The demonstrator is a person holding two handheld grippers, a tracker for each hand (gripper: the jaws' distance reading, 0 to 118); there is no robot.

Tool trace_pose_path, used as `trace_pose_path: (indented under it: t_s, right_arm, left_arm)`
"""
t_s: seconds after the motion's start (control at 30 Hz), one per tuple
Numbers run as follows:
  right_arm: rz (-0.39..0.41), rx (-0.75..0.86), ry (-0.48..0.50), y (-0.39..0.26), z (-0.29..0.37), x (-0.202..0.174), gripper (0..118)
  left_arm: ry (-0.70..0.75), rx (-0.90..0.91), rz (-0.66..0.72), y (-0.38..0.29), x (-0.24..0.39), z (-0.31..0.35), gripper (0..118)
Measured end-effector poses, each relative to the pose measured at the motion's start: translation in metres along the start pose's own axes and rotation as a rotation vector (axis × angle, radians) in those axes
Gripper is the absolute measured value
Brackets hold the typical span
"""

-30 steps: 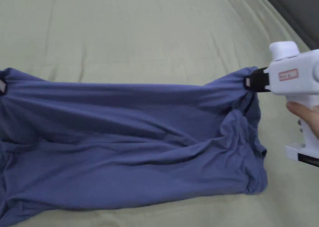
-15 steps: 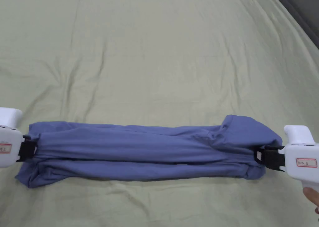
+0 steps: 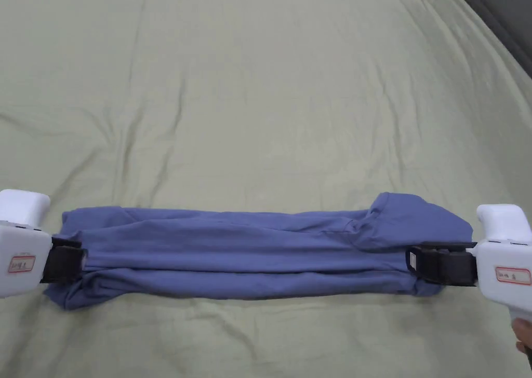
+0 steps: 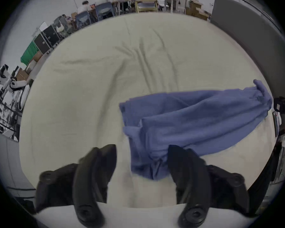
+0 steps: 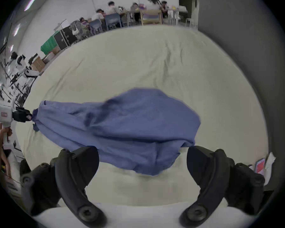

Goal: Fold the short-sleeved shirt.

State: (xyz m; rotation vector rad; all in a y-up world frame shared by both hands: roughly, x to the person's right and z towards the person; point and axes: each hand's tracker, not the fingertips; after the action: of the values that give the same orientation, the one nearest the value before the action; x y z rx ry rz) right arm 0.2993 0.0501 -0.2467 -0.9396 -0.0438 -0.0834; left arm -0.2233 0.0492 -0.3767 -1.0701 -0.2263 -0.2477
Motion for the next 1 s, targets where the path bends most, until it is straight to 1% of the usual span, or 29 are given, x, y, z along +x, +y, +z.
trace_pose_path:
  t_s: [0.03, 0.1, 0.17, 0.23, 0.27, 0.3, 0.33, 0.37, 0.4, 0.43, 0.47, 0.5, 0.53, 0.6, 0.63, 0.67, 0.73, 0.77, 0.8, 0.87, 0.9, 0.93, 0.97, 1.0]
  right_arm:
    - [0.019, 0.023, -0.017, 0.002, 0.013, -0.008, 113]
    - [0.033, 0.100, -0.054, 0.006, 0.041, -0.028, 113]
    - [0.043, 0.179, -0.063, 0.006, 0.067, -0.044, 113]
    - [0.054, 0.257, -0.087, 0.006, 0.086, -0.061, 113]
    - [0.065, 0.292, -0.101, 0.006, 0.094, -0.066, 109]
    - [0.074, 0.323, -0.084, 0.004, 0.102, -0.073, 95]
    - [0.083, 0.338, -0.071, 0.004, 0.107, -0.079, 62]
    - [0.080, 0.340, -0.068, 0.004, 0.109, -0.084, 5]
    - [0.071, 0.362, -0.067, 0.003, 0.105, -0.086, 3]
    - [0.067, 0.407, -0.072, 0.001, 0.108, -0.090, 3]
    - [0.082, 0.380, -0.065, 0.002, 0.108, -0.092, 3]
    - [0.089, 0.371, -0.064, 0.004, 0.107, -0.096, 3]
    - [0.087, 0.373, -0.066, 0.004, 0.105, -0.097, 3]
    - [0.082, 0.368, -0.050, 0.006, 0.104, -0.098, 3]
    - [0.076, 0.362, -0.043, 0.006, 0.104, -0.098, 3]
    - [0.073, 0.361, -0.035, 0.005, 0.101, -0.096, 3]
    - [0.072, 0.340, -0.013, 0.006, 0.099, -0.096, 3]
    - [0.071, 0.335, -0.003, 0.005, 0.097, -0.097, 3]
    - [0.069, 0.327, 0.013, 0.003, 0.096, -0.098, 3]
    - [0.062, 0.302, 0.037, 0.001, 0.090, -0.099, 3]
    - [0.056, 0.290, 0.042, 0.000, 0.086, -0.100, 3]
    - [0.053, 0.275, 0.046, -0.002, 0.082, -0.103, 3]
    - [0.053, 0.257, 0.048, -0.002, 0.077, -0.105, 3]
    - [0.057, 0.244, 0.048, -0.003, 0.073, -0.107, 3]
  left_arm:
    - [0.010, 0.042, 0.019, -0.003, -0.001, 0.017, 75]
    - [0.026, 0.165, 0.084, -0.007, -0.001, 0.060, 75]
    - [0.032, 0.320, 0.120, -0.013, 0.002, 0.104, 75]
    - [0.075, 0.482, 0.113, -0.024, 0.010, 0.143, 81]
    - [0.083, 0.555, 0.068, -0.031, 0.014, 0.160, 82]
    - [0.086, 0.607, 0.047, -0.038, 0.018, 0.170, 82]
    - [0.087, 0.620, 0.058, -0.042, 0.021, 0.177, 70]
    - [0.045, 0.590, 0.038, -0.040, 0.021, 0.181, 12]
    - [0.018, 0.561, 0.031, -0.035, 0.021, 0.176, 0]
    - [0.077, 0.587, 0.017, -0.038, 0.024, 0.176, 0]
    - [0.067, 0.532, 0.018, -0.036, 0.024, 0.174, 0]
    - [0.044, 0.471, -0.011, -0.033, 0.023, 0.170, 0]
    - [0.069, 0.493, -0.004, -0.033, 0.024, 0.168, 0]
    - [0.042, 0.484, -0.003, -0.031, 0.023, 0.150, 0]
    - [0.000, 0.480, 0.018, -0.030, 0.020, 0.145, 0]
    - [-0.074, 0.461, 0.055, -0.028, 0.013, 0.138, 0]
    - [-0.334, 0.395, 0.166, -0.027, -0.016, 0.114, 0]
    - [-0.501, 0.356, 0.250, -0.027, -0.034, 0.096, 20]
    - [-0.663, 0.285, 0.341, -0.026, -0.053, 0.071, 56]
    - [-0.826, 0.189, 0.553, -0.029, -0.080, 0.030, 79]
    - [-0.849, 0.189, 0.607, -0.036, -0.091, 0.009, 86]
    - [-0.818, 0.193, 0.659, -0.040, -0.098, -0.005, 89]
    - [-0.792, 0.186, 0.693, -0.044, -0.100, -0.019, 89]
    - [-0.725, 0.162, 0.697, -0.047, -0.101, -0.032, 89]
